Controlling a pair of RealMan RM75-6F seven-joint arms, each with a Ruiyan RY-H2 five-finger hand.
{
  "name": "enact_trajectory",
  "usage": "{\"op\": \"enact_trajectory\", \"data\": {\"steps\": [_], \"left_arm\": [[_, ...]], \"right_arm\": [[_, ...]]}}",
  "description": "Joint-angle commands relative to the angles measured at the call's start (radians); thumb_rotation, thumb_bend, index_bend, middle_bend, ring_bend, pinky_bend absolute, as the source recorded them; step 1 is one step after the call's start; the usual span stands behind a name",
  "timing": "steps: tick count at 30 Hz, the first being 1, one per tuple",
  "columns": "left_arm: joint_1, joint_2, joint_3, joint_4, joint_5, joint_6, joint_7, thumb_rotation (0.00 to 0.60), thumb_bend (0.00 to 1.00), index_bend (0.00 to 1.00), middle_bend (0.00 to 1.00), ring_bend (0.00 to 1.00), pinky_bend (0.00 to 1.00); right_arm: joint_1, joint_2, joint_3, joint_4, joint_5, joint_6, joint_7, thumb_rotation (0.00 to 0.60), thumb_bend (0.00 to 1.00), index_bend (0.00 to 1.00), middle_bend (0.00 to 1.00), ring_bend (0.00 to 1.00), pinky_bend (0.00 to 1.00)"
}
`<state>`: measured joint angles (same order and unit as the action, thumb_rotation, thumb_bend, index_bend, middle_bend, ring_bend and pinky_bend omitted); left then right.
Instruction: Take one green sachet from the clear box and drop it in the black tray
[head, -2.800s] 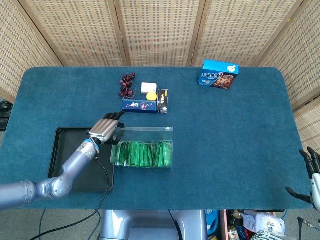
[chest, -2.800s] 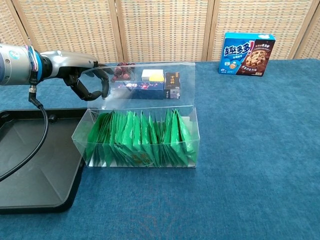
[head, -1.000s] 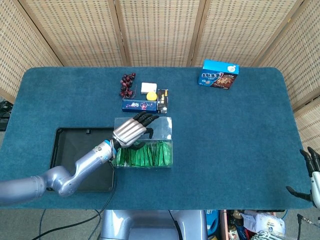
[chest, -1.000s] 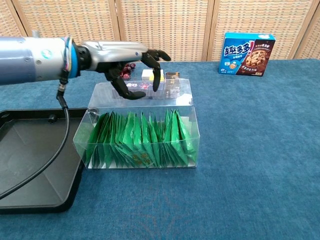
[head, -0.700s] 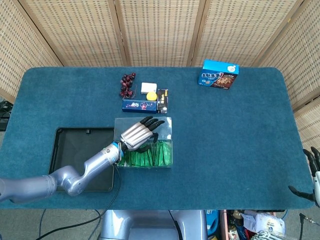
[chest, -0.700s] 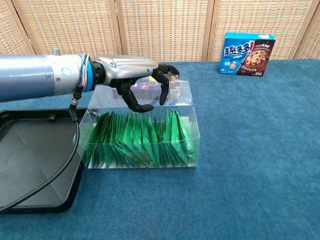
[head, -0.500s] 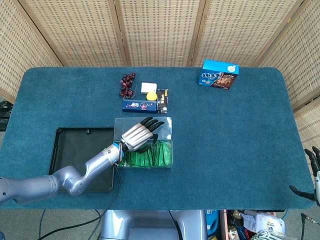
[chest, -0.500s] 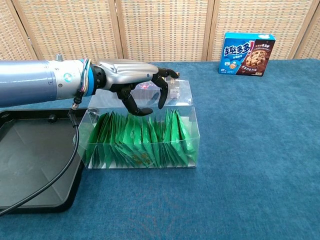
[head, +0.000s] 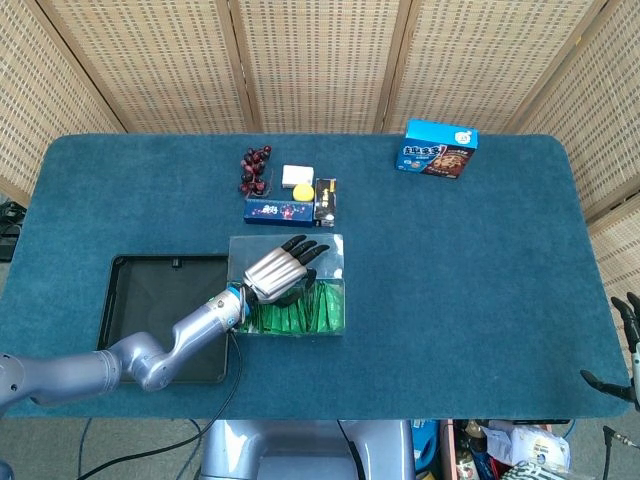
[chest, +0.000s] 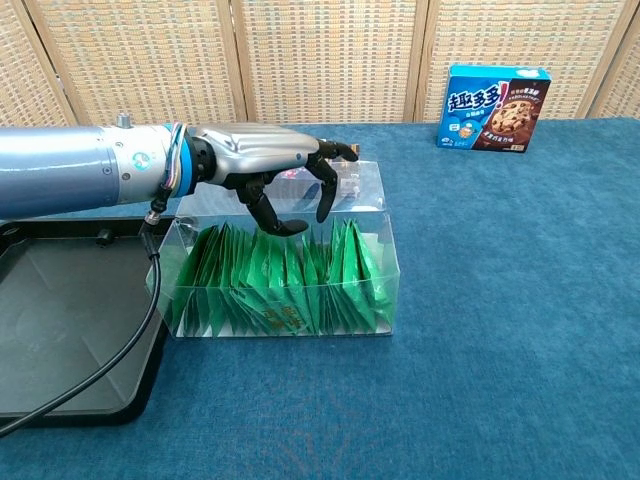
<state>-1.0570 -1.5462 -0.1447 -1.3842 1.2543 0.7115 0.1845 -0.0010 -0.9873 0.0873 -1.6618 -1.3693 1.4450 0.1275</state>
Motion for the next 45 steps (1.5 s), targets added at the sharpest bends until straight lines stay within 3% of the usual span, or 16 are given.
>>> {"op": "enact_trajectory", "data": {"steps": [1,21,45], "left_arm": [[0.002,0.007,-0.003,-0.004,0.000,0.003,-0.006,0.600,0.44,0.47,0.00,0.00,0.00],[-0.006,0.021,0.007,-0.013,-0.030,-0.023,0.021,0.600,0.44,0.47,0.00,0.00,0.00],[-0.007,0.017,0.009,-0.012,-0.042,-0.021,0.033,0.600,0.45,0.61,0.00,0.00,0.00]], "right_arm": [[0.000,0.000,0.000,0.000,0.000,-0.001,0.001,0.600,0.00,0.00,0.00,0.00,0.00],[0.001,-0.001,0.002,-0.004,0.004,-0.001,-0.007,0.600,0.00,0.00,0.00,0.00,0.00],[0.002,0.000,0.001,-0.004,0.002,-0.004,-0.006,0.600,0.00,0.00,0.00,0.00,0.00]]}}
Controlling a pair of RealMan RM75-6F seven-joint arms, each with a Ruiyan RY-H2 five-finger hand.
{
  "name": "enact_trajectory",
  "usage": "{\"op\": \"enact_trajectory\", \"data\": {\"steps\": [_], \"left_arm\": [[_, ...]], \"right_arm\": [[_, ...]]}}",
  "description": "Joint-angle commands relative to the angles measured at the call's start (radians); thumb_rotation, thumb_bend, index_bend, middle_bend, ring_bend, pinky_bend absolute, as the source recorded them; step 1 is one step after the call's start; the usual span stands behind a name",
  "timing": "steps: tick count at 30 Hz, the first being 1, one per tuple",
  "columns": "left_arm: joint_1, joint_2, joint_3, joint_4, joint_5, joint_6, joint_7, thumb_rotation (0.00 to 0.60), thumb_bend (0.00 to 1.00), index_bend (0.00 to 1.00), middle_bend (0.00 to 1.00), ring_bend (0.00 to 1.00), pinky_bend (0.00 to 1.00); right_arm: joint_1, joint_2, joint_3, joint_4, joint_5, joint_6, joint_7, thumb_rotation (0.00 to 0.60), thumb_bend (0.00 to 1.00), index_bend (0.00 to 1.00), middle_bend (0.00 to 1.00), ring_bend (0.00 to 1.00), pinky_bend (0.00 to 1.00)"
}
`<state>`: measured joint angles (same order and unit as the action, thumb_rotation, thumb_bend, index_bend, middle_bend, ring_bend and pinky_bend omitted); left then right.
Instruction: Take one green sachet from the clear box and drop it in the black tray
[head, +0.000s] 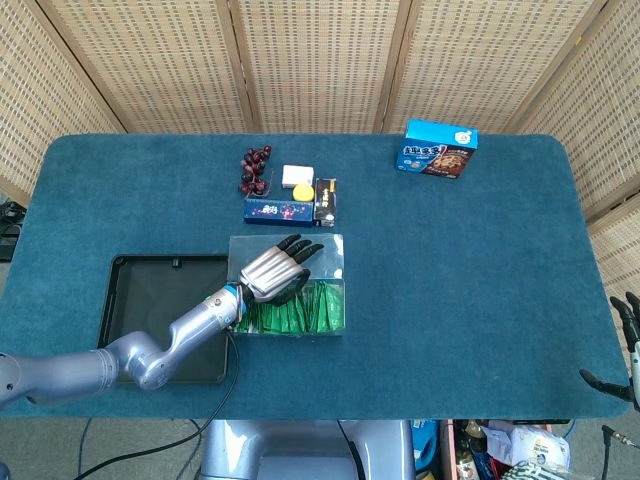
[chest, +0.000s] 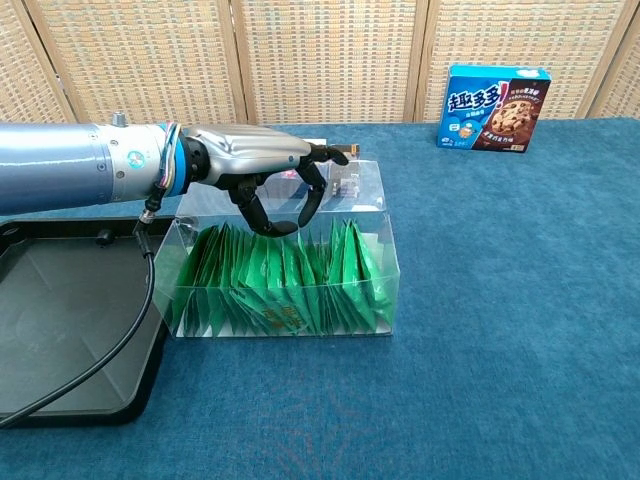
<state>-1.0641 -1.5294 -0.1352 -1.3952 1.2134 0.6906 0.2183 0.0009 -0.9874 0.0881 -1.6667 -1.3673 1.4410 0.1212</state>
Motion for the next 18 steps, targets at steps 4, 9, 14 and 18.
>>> {"op": "enact_trajectory", "data": {"steps": [4,9,14,18], "left_arm": [[-0.001,0.002,-0.004,-0.002,-0.002,0.002,-0.003,0.600,0.44,0.65,0.00,0.00,0.00],[-0.001,0.008,-0.008,-0.010,-0.005,0.002,-0.007,0.600,0.45,0.69,0.00,0.00,0.00],[0.000,0.023,-0.014,-0.029,-0.011,0.008,-0.007,0.600,0.44,0.69,0.00,0.00,0.00],[0.002,0.038,-0.020,-0.050,-0.013,0.017,-0.007,0.600,0.44,0.70,0.00,0.00,0.00]], "right_arm": [[0.000,0.001,0.000,0.000,-0.001,0.001,0.002,0.600,0.00,0.00,0.00,0.00,0.00],[0.000,0.002,0.000,0.000,-0.002,0.001,0.003,0.600,0.00,0.00,0.00,0.00,0.00],[-0.002,0.003,-0.001,-0.001,-0.006,0.004,0.006,0.600,0.00,0.00,0.00,0.00,0.00],[-0.003,0.004,-0.001,-0.004,-0.009,0.007,0.006,0.600,0.00,0.00,0.00,0.00,0.00]]}}
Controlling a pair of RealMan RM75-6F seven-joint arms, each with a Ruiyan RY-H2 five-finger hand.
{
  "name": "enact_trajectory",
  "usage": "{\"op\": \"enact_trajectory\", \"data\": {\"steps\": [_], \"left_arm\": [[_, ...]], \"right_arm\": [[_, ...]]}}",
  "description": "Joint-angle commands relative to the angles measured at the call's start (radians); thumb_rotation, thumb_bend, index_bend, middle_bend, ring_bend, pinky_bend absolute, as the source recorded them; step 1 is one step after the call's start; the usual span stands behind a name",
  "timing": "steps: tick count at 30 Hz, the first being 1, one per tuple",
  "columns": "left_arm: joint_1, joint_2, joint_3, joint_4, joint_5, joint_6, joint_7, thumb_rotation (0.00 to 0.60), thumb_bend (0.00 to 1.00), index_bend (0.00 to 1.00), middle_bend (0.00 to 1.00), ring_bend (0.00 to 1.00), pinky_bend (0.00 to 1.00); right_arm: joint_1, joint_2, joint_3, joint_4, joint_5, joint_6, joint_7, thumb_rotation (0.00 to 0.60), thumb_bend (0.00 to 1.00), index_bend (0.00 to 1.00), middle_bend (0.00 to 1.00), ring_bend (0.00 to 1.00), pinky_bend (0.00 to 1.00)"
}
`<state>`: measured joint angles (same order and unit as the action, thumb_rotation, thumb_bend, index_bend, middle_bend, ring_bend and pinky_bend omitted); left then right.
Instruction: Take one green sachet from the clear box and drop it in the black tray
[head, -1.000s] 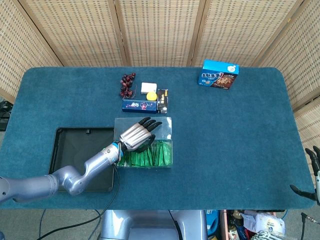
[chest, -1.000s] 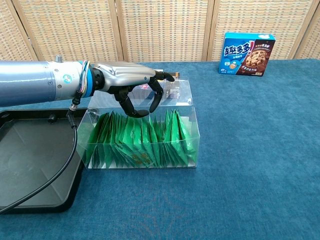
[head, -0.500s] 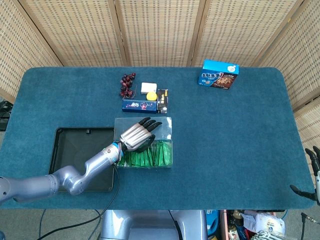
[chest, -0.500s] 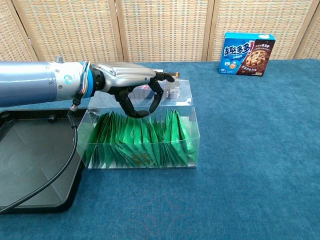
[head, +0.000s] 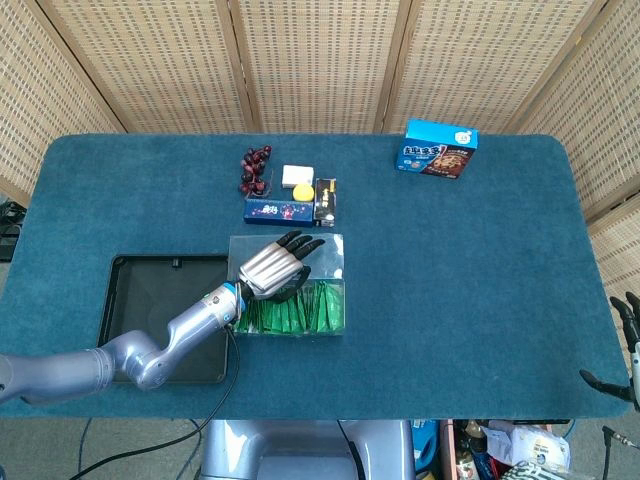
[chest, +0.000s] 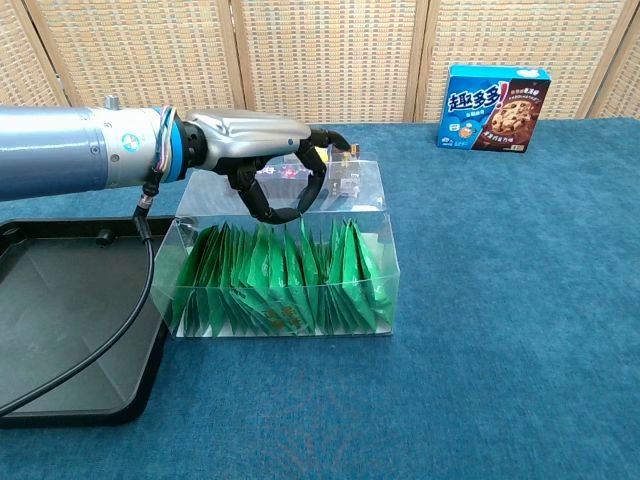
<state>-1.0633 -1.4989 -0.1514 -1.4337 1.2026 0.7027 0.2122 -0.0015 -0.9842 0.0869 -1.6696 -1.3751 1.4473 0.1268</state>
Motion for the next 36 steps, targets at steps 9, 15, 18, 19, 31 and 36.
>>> {"op": "enact_trajectory", "data": {"steps": [9,15,18,19,31,36], "left_arm": [[0.008,0.089,-0.038,-0.112,-0.019,0.042,0.011,0.600,0.44,0.71,0.00,0.00,0.00],[0.016,0.150,-0.056,-0.179,-0.031,0.067,0.025,0.600,0.44,0.71,0.00,0.00,0.00],[0.028,0.198,-0.067,-0.228,-0.040,0.088,0.030,0.600,0.44,0.71,0.00,0.00,0.00],[0.035,0.220,-0.070,-0.250,-0.042,0.097,0.029,0.600,0.44,0.71,0.00,0.00,0.00],[0.184,0.499,-0.060,-0.437,0.031,0.223,-0.048,0.600,0.44,0.71,0.00,0.00,0.00],[0.285,0.598,-0.001,-0.454,0.112,0.271,-0.118,0.600,0.44,0.71,0.00,0.00,0.00]], "right_arm": [[-0.004,0.003,-0.003,-0.006,-0.012,0.011,0.001,0.600,0.00,0.00,0.00,0.00,0.00],[-0.006,0.005,-0.005,-0.011,-0.019,0.018,0.000,0.600,0.00,0.00,0.00,0.00,0.00],[-0.009,0.005,-0.006,-0.014,-0.023,0.023,-0.001,0.600,0.00,0.00,0.00,0.00,0.00],[-0.010,0.006,-0.006,-0.016,-0.025,0.026,-0.002,0.600,0.00,0.00,0.00,0.00,0.00],[-0.018,0.004,-0.025,-0.043,-0.077,0.055,-0.035,0.600,0.00,0.00,0.00,0.00,0.00],[-0.021,0.002,-0.035,-0.056,-0.104,0.067,-0.051,0.600,0.00,0.00,0.00,0.00,0.00]]}}
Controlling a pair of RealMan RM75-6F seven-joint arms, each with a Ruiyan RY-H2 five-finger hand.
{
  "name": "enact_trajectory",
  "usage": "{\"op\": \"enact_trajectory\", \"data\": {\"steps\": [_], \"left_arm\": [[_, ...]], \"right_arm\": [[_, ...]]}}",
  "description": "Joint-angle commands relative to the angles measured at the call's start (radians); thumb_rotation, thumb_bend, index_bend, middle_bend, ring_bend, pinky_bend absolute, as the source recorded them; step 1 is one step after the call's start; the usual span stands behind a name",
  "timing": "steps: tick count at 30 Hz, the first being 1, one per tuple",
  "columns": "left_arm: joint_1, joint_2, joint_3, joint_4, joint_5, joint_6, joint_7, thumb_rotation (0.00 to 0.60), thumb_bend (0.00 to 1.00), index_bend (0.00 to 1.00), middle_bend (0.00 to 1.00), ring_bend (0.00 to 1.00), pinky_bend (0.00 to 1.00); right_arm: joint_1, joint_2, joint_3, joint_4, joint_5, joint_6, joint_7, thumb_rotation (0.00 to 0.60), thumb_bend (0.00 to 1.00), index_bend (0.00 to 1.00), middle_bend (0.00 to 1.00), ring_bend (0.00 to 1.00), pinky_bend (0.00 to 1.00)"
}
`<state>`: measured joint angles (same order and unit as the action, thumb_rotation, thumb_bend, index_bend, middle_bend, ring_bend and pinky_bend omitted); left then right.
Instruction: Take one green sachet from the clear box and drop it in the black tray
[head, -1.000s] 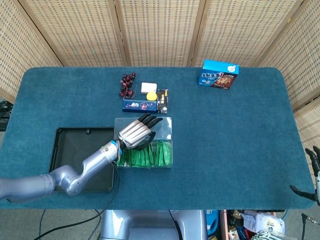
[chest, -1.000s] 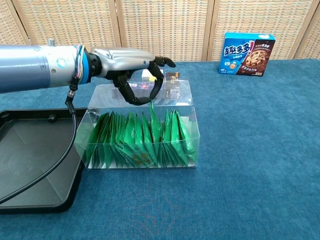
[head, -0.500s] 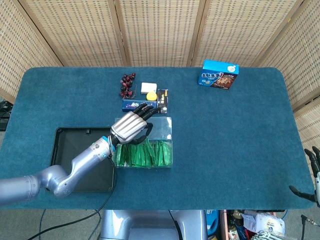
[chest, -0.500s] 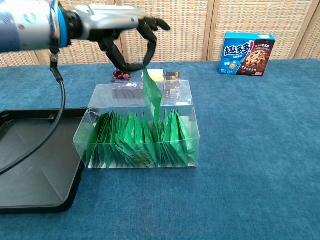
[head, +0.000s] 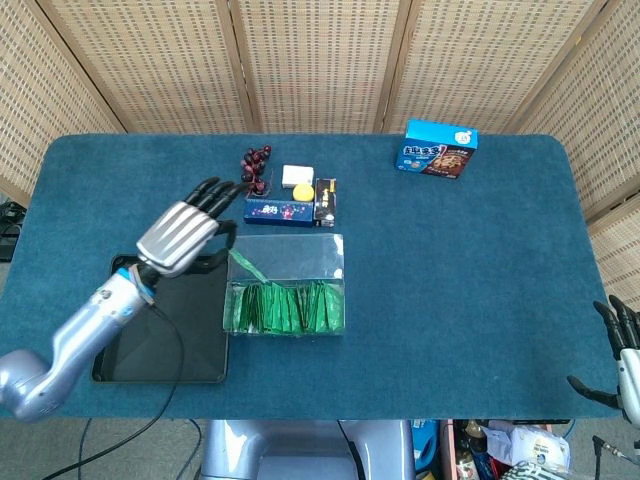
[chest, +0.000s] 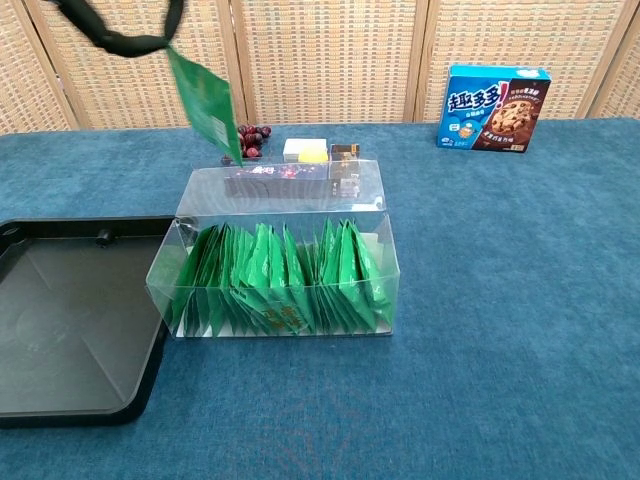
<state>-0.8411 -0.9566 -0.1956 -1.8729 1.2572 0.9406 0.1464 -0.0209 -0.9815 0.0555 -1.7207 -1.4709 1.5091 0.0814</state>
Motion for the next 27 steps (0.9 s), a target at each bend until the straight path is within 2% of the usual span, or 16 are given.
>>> {"op": "enact_trajectory", "data": {"steps": [1,6,9,13,18,20,22,23,24,26,27], "left_arm": [[0.082,0.071,0.059,-0.012,0.073,0.038,-0.070,0.600,0.44,0.71,0.00,0.00,0.00],[0.169,0.107,0.133,0.032,0.140,0.060,-0.161,0.600,0.44,0.71,0.00,0.00,0.00],[0.229,0.098,0.195,0.111,0.160,0.042,-0.259,0.600,0.44,0.71,0.00,0.00,0.00],[0.249,0.082,0.220,0.175,0.189,0.022,-0.357,0.600,0.44,0.71,0.00,0.00,0.00],[0.225,0.080,0.246,0.218,0.145,-0.133,-0.440,0.600,0.44,0.69,0.00,0.00,0.00],[0.197,0.076,0.250,0.227,0.106,-0.225,-0.449,0.600,0.44,0.47,0.00,0.00,0.00],[0.171,0.066,0.247,0.235,0.062,-0.303,-0.453,0.600,0.41,0.09,0.00,0.00,0.00],[0.164,0.060,0.243,0.241,0.038,-0.322,-0.444,0.600,0.38,0.02,0.00,0.00,0.00],[0.164,0.054,0.237,0.243,0.019,-0.317,-0.431,0.600,0.33,0.00,0.00,0.00,0.00],[0.178,0.046,0.223,0.236,-0.013,-0.276,-0.408,0.600,0.27,0.00,0.00,0.00,0.00],[0.200,0.046,0.207,0.225,-0.031,-0.217,-0.395,0.600,0.26,0.00,0.00,0.00,0.00]], "right_arm": [[-0.002,-0.001,-0.006,-0.007,-0.013,0.007,-0.009,0.600,0.00,0.00,0.00,0.00,0.00],[-0.005,-0.001,-0.012,-0.014,-0.029,0.016,-0.018,0.600,0.00,0.00,0.00,0.00,0.00],[-0.005,-0.004,-0.017,-0.018,-0.040,0.018,-0.029,0.600,0.00,0.00,0.00,0.00,0.00],[-0.003,-0.006,-0.021,-0.021,-0.047,0.015,-0.040,0.600,0.00,0.00,0.00,0.00,0.00],[0.002,-0.009,-0.023,-0.026,-0.053,0.010,-0.052,0.600,0.00,0.00,0.00,0.00,0.00],[0.003,-0.009,-0.023,-0.028,-0.054,0.010,-0.053,0.600,0.00,0.00,0.00,0.00,0.00],[0.003,-0.008,-0.024,-0.028,-0.054,0.010,-0.052,0.600,0.00,0.00,0.00,0.00,0.00],[0.002,-0.007,-0.023,-0.029,-0.053,0.011,-0.050,0.600,0.00,0.00,0.00,0.00,0.00],[0.002,-0.006,-0.023,-0.029,-0.054,0.012,-0.049,0.600,0.00,0.00,0.00,0.00,0.00],[0.000,-0.005,-0.024,-0.029,-0.055,0.015,-0.045,0.600,0.00,0.00,0.00,0.00,0.00],[-0.001,-0.004,-0.024,-0.029,-0.056,0.018,-0.042,0.600,0.00,0.00,0.00,0.00,0.00]]}}
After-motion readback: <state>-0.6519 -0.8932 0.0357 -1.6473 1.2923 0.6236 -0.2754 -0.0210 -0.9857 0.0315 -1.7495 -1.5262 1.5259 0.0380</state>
